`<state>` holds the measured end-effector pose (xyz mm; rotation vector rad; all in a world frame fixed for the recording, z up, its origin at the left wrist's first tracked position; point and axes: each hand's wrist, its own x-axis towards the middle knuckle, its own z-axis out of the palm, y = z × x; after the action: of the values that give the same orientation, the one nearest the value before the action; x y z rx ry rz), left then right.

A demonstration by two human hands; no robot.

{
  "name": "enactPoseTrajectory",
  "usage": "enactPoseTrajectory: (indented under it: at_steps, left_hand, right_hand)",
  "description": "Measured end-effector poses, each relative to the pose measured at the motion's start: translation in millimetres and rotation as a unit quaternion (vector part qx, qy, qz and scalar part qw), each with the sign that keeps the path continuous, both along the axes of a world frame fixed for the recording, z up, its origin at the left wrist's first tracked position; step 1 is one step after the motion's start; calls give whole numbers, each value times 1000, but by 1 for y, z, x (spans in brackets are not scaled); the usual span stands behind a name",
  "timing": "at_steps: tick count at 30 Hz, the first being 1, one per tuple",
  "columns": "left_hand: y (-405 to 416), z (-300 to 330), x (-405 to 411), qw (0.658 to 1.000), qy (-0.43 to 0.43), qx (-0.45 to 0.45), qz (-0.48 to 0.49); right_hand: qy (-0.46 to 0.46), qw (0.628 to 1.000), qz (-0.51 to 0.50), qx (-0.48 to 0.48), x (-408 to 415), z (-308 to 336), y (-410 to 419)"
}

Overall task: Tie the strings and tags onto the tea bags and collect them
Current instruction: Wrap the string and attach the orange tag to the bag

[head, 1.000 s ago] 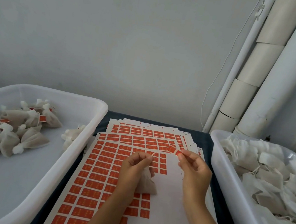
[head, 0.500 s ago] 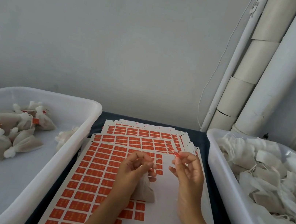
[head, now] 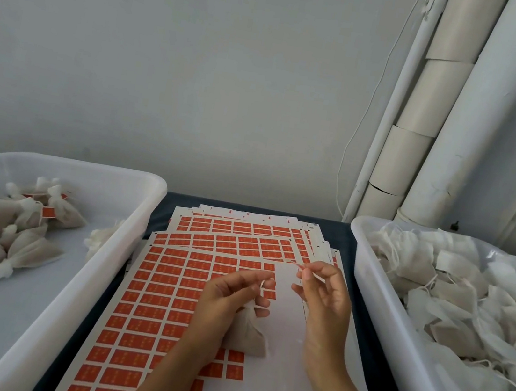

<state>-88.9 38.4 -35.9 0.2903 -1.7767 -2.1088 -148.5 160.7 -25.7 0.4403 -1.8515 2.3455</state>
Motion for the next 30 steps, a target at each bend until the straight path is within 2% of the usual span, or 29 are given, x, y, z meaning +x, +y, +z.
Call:
enactPoseTrajectory:
  at_steps: [5, 15, 30]
  left_hand:
    - [2, 2, 1, 1000, -9, -22, 2]
    - [3, 2, 1, 1000, -1, -23, -15]
    - [2, -2, 0, 998, -3, -56, -24]
  right_hand:
    - [9, 1000, 22, 15, -1, 1, 2]
    - [37, 982, 50, 178, -3, -7, -4]
    - [88, 968, 16, 233, -2, -6, -4]
